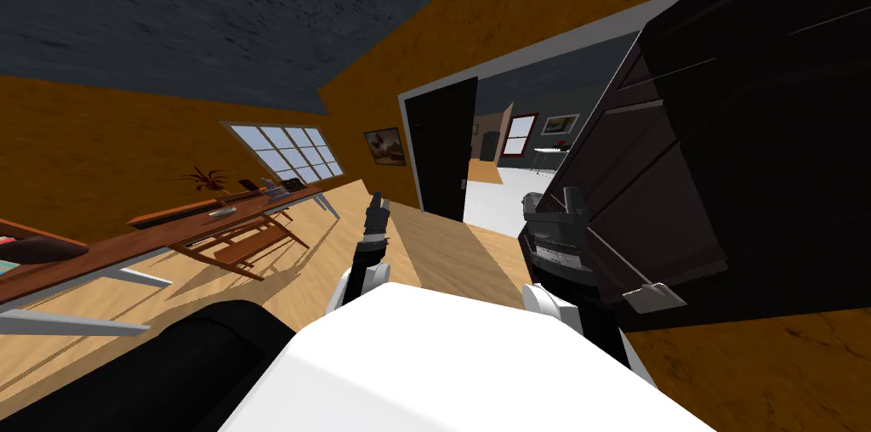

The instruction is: Pull the door open

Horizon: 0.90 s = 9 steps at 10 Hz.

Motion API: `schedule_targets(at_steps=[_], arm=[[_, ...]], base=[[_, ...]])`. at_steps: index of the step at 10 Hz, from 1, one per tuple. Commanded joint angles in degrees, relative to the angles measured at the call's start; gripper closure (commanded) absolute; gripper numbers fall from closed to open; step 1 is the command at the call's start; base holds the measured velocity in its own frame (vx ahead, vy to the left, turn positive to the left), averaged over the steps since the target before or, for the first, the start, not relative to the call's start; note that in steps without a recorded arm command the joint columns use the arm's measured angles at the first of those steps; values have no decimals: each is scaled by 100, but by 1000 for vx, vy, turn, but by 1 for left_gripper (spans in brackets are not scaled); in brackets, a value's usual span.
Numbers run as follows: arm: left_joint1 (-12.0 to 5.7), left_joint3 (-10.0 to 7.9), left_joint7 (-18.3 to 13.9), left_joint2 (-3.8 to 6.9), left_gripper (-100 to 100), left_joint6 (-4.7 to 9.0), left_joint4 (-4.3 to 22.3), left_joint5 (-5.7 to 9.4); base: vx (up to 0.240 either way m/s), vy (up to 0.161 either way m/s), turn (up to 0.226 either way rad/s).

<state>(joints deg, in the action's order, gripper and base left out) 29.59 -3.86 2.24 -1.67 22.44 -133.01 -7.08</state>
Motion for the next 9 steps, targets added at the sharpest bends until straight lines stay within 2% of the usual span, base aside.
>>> schedule_targets(at_steps=[1, 6, 9], arm=[[-40, 4, -27, 66, -100, 46, 159, 16], [-203, 18, -136, 280, -100, 232, 807, 83], [-273, 24, -183, 354, -100, 313, 1089, 112]], base=[[70, -24, -52], [164, -49, -61], [114, -43, -43]])
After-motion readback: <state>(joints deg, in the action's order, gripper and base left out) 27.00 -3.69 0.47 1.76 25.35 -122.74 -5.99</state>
